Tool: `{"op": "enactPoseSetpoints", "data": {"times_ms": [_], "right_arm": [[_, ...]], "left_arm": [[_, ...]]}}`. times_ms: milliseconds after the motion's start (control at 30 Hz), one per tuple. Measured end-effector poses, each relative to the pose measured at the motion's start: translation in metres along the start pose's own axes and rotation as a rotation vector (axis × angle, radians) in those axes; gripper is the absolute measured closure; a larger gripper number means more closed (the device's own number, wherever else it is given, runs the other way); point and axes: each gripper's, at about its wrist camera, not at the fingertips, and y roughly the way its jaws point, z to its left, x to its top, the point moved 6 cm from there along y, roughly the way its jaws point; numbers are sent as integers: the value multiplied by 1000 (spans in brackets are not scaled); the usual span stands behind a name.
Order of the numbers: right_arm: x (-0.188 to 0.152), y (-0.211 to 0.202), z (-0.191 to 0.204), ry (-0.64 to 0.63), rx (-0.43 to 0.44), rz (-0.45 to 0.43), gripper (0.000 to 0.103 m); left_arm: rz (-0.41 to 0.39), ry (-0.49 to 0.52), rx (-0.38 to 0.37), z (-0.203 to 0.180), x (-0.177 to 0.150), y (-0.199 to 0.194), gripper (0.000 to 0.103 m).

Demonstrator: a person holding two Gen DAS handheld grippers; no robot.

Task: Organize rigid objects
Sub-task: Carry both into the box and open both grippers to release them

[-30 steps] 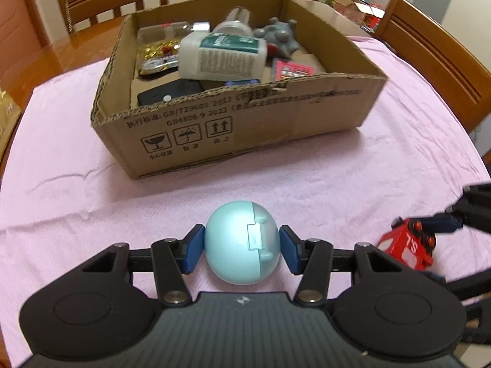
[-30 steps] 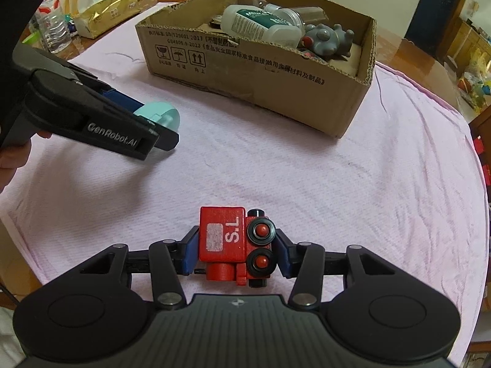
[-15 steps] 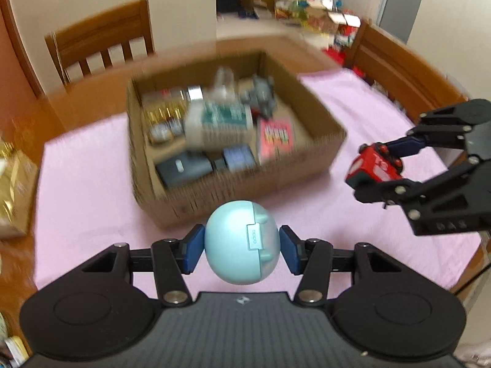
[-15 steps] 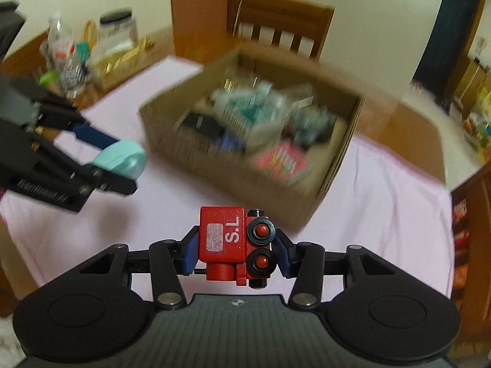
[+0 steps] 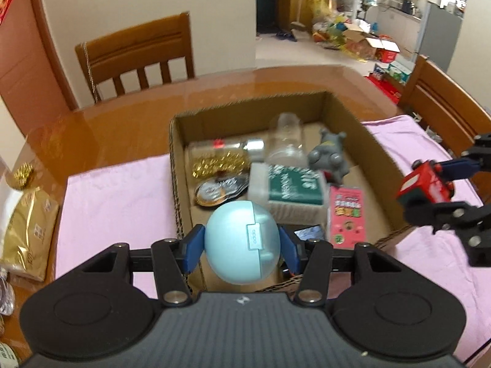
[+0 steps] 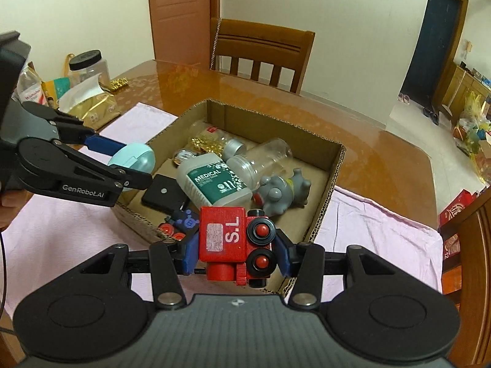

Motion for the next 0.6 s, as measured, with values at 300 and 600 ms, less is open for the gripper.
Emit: {"op": "enactPoseSetpoints", "data": {"times_ms": [300, 600], "right_arm": [[0, 21, -6, 21, 5, 47, 49], [9, 37, -8, 35, -3, 76, 49]], "left_arm": [[-96, -59, 49, 11, -5, -12, 3], [-145, -76, 48, 5, -11, -45, 2]]}}
